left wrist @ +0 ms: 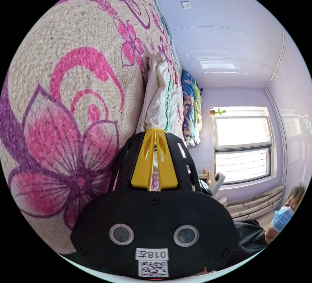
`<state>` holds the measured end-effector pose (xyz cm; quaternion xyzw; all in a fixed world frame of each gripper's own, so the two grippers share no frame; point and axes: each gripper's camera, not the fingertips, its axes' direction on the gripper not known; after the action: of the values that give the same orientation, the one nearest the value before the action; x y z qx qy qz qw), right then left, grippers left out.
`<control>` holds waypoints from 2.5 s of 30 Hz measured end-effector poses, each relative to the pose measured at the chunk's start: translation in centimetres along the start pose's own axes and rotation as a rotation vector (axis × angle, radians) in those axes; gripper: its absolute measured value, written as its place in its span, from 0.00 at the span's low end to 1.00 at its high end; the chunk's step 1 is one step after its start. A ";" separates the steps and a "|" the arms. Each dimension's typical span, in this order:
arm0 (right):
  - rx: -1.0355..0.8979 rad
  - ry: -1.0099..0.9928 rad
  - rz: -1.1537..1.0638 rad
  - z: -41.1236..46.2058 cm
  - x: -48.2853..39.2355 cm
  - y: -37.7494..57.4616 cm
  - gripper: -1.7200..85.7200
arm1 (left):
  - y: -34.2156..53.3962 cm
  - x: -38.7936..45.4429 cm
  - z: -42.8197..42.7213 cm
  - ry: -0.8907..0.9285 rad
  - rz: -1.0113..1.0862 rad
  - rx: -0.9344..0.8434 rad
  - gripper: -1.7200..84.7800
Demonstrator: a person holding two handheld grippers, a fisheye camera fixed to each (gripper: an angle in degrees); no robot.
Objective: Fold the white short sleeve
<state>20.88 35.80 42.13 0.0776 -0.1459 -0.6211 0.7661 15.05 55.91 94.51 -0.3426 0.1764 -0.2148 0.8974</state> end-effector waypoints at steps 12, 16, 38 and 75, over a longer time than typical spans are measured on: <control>0.212 0.010 -0.225 -3.5 0.0 4.6 0.02 | 2.5 4.4 -4.0 0.035 0.370 -0.009 0.01; 0.124 0.007 -0.371 -1.0 -1.7 1.7 0.02 | 3.1 3.1 -2.8 -0.080 0.329 -0.081 0.01; -0.040 -0.717 0.329 1.3 21.9 -1.2 0.13 | 0.5 9.4 -3.9 -0.410 0.410 -0.191 0.21; 0.220 -0.585 -0.067 -0.6 30.8 -15.0 0.20 | -11.5 14.2 -4.1 -0.351 0.579 0.065 0.26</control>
<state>12.87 2.52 40.95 -0.0172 -0.4239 -0.6225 0.6577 22.16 38.76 97.21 -0.2812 0.1022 0.1056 0.9483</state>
